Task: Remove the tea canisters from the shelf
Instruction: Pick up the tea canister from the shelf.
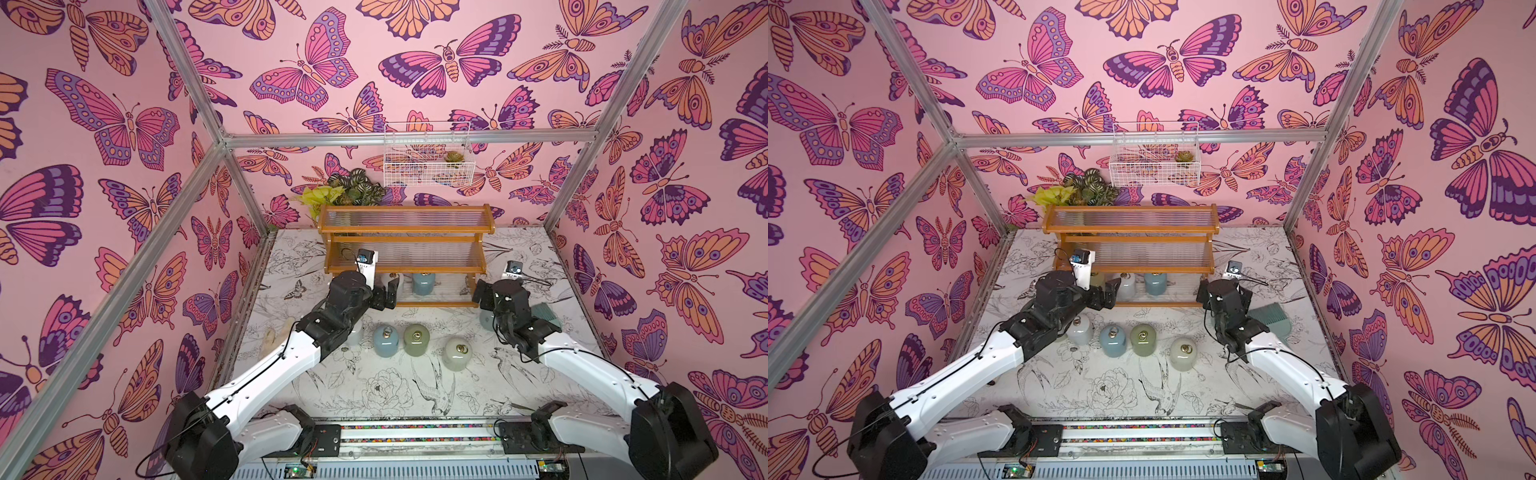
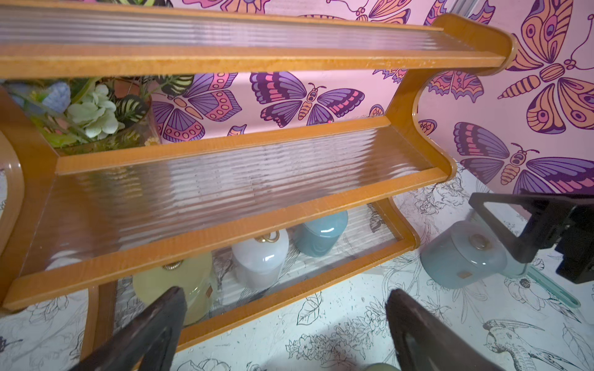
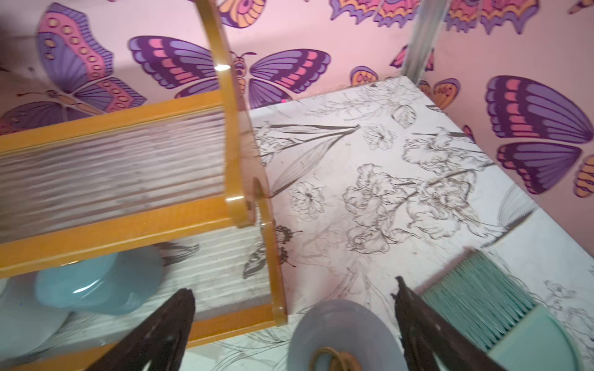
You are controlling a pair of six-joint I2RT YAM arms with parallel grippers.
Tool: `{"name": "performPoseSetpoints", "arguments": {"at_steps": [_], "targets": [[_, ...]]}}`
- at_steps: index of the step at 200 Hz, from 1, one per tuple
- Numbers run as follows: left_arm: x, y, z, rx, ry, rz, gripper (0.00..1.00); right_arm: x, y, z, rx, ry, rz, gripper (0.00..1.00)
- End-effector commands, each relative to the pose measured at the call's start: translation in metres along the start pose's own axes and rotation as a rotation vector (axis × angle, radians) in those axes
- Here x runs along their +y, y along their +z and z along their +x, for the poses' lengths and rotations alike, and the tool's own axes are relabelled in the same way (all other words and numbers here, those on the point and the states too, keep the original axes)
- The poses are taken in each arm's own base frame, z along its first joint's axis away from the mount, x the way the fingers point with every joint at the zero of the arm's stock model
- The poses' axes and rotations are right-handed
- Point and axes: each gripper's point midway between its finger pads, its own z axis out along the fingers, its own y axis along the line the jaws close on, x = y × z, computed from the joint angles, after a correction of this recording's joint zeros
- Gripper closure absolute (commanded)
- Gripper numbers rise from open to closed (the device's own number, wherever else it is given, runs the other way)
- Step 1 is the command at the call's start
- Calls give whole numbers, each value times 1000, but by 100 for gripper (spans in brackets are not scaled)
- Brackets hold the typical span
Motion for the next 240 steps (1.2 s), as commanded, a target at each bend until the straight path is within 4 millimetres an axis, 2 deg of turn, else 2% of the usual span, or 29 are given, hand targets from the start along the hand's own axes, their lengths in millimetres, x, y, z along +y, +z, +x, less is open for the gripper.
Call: {"name": "performPoseSetpoints", "arguments": {"at_steps": [1,20,50,75,86,91,111,169,240], "targets": [[3,-8,13,12,-41,16,0,32,0,4,42,-56,-107,0],[1,-14,23,13,-44,48,0,57,8,11,55,-75,-162,0],[-16,-29,26,-31,-38,181,0,100,19,22,60,-125,-232,0],[-26,-38,27,-52,-31,254,0,123,32,35,67,-144,-245,0],[-29,-40,28,-53,-24,279,0,130,35,33,61,-123,-255,0],[-31,-41,29,-53,-22,289,0,131,43,44,84,-134,-247,0],[-33,-44,31,-60,-23,312,0,143,54,47,82,-132,-255,0],[-28,-43,34,-50,-32,284,0,174,79,56,93,-160,-296,1],[-24,-42,34,-47,-34,267,0,193,100,64,102,-195,-301,1]]}}
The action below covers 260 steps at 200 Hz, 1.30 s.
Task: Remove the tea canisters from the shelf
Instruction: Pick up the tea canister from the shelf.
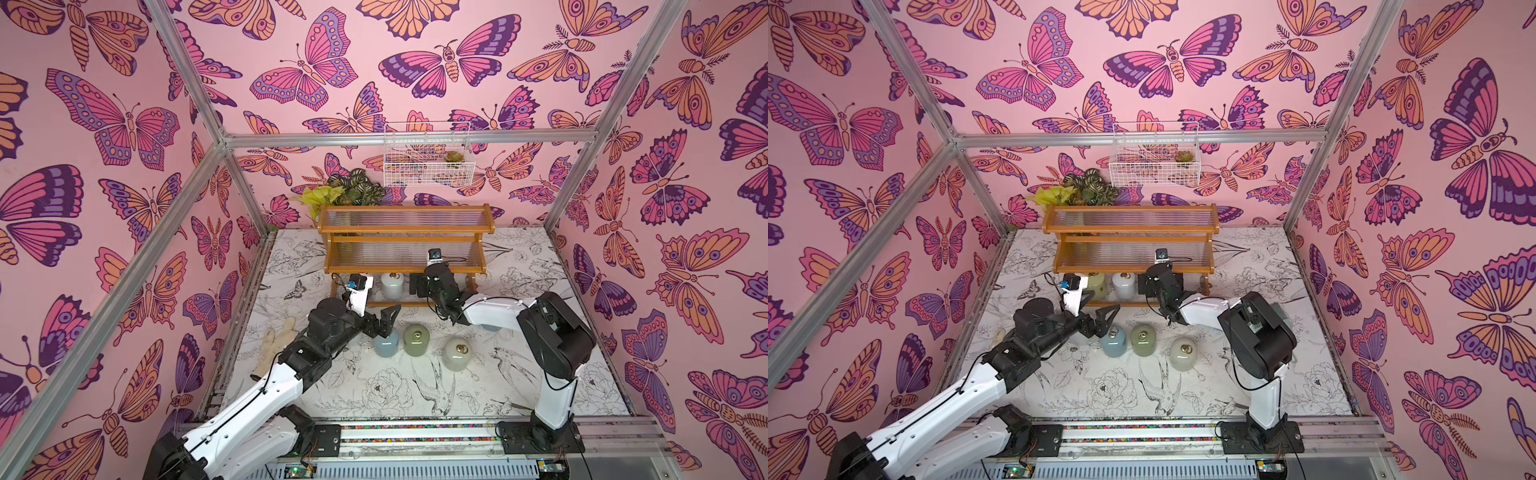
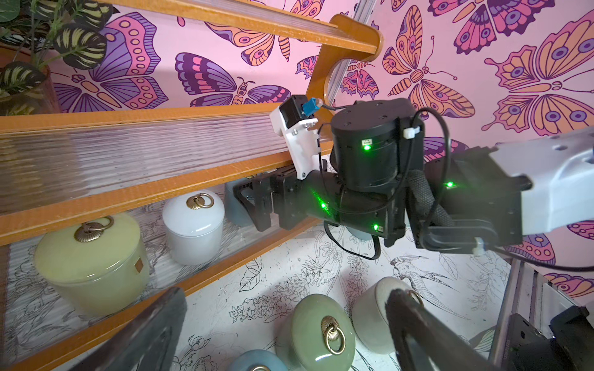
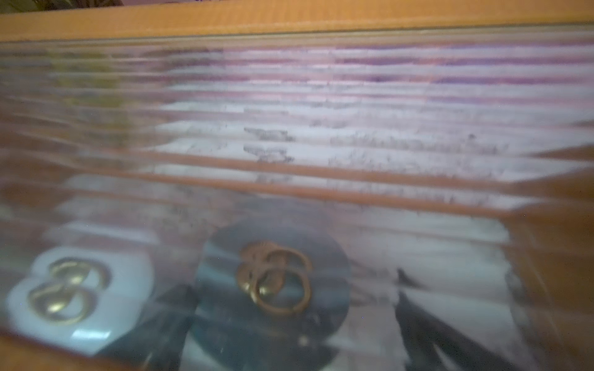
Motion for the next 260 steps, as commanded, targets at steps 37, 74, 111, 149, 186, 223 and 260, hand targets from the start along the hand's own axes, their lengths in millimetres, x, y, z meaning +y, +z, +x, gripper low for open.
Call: {"name": "performPoseSetpoints", "arguments": {"at_steps": [37,74,111,149,186,223,260], "targets": [[7,2,4,15,0,-19,0,11,13,-2,1,-25,-17,1],[8,3,5,20,3,-22,0,13,22,0,22,-33,-2,1],[9,4,5,19,4,-25,0,11,25,1,21,-29,14,5],[9,3,6,19,4,-23,0,10,25,3,11,-38,7,23],[9,2,6,17,1,-22,0,11,23,6,13,-54,-13,37],[10,1,7,14,1,-27,0,10,11,-1,-13,-83,-28,38],[11,1,6,13,1,-30,0,7,-9,-9,-28,-103,-41,38]]}}
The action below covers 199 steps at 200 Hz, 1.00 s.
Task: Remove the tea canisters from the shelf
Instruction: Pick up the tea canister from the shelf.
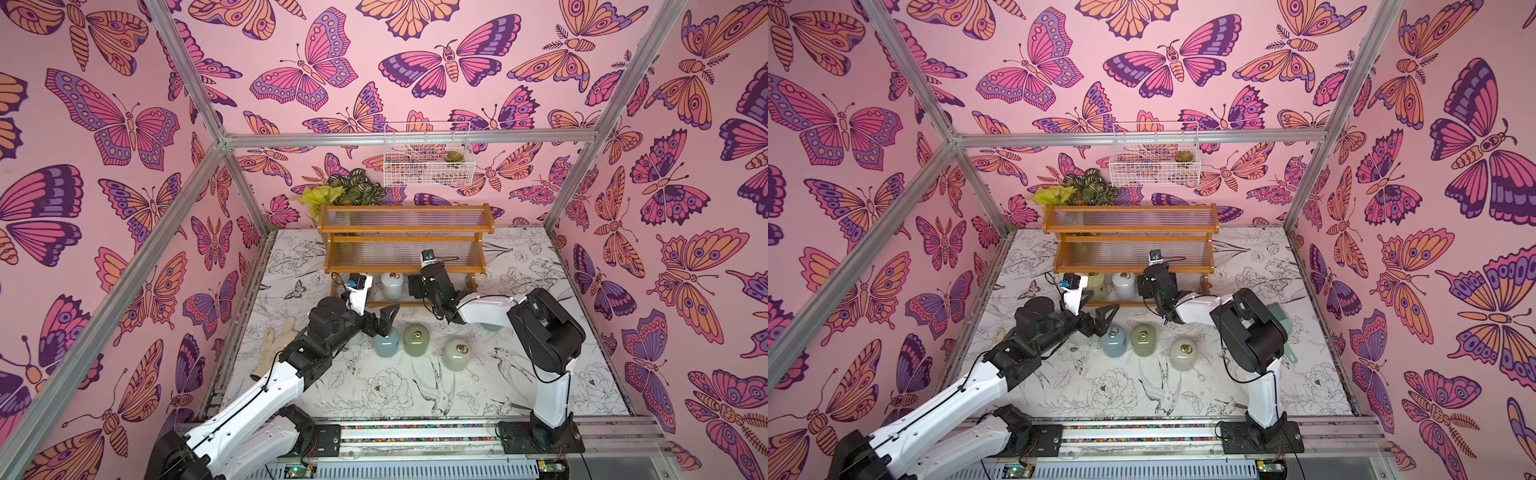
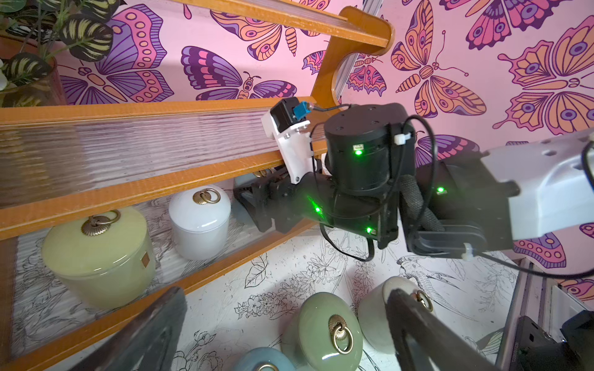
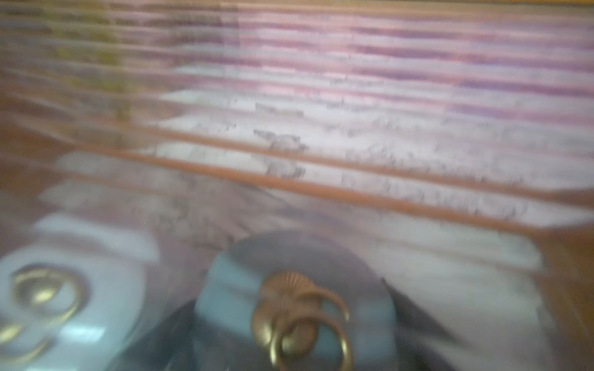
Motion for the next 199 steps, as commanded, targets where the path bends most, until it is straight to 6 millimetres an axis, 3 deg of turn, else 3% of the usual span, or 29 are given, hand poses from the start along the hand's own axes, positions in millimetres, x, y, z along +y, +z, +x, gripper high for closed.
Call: {"name": "performPoseSetpoints", "arguments": {"at_steps": [1,83,121,126,199], "targets": [[4,-1,3,0,8,-11,0,-1,-19,-19,-39,-20,-15,38],[3,8,2,7,-2,1,0,-17,-66,-38,-108,-40,-17,37],[5,8,1,2,0,-13,0,-29,-86,-34,-94,-31,5,37],[5,8,1,2,0,-15,0,-31,-95,-42,-109,-22,6,37],[3,10,-1,3,8,-4,0,-73,-138,-4,-23,14,101,36]]}}
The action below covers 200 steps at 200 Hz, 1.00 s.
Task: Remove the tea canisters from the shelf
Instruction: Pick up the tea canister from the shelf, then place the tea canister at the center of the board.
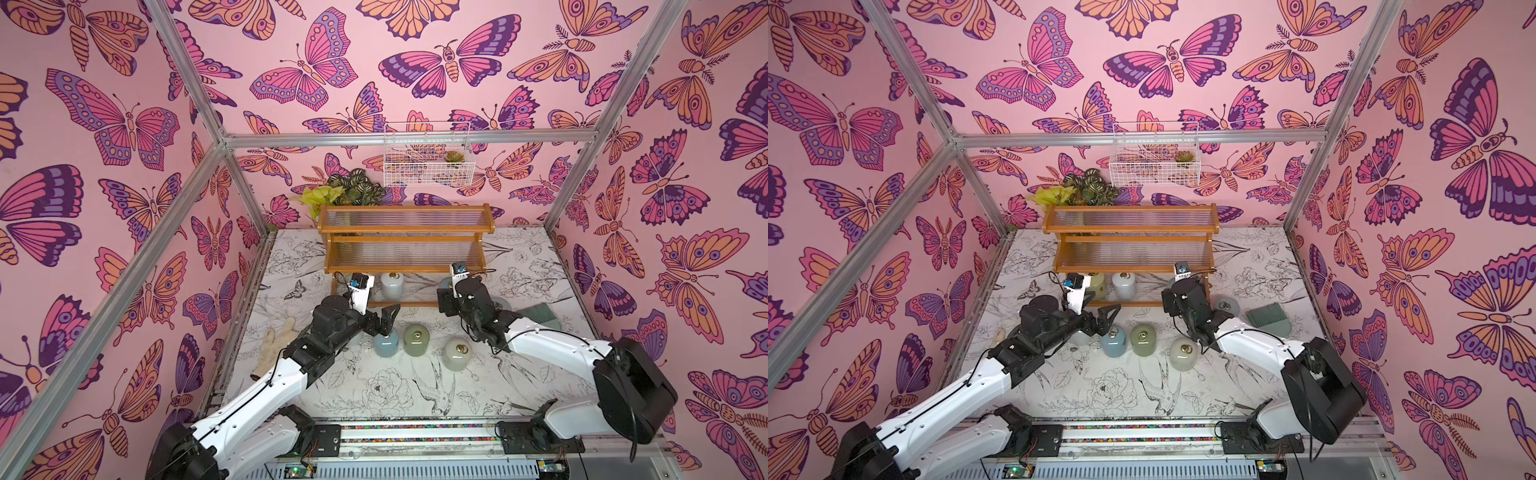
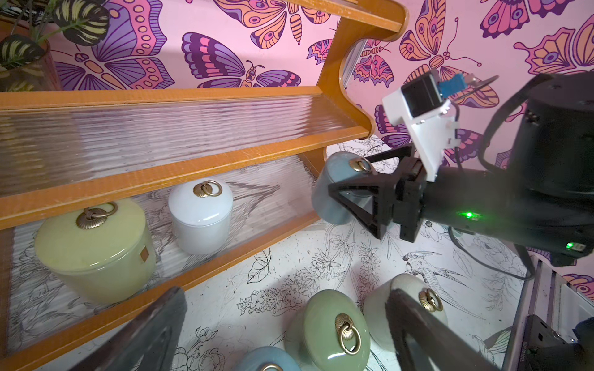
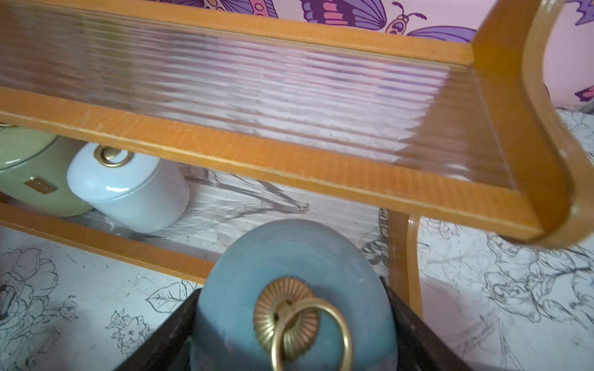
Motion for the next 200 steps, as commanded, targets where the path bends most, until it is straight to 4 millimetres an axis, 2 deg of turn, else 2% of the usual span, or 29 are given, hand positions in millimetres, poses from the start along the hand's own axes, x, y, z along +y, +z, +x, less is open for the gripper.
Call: {"name": "performPoseSetpoints", "arguments": {"at_steps": [1,65,138,200], "targets": [[-1,1,-10,-29,12,6,0,-17,-16,-5,-34,55,49,36],[-3,0,-14,-34,7,12,0,-37,-33,29,13,134,89,36],[-1,-1,-11,-32,-10,2,0,-41,-24,63,56,240,107,33],[1,3,-10,-23,-17,-3,0,-50,-25,76,74,276,145,27]]}}
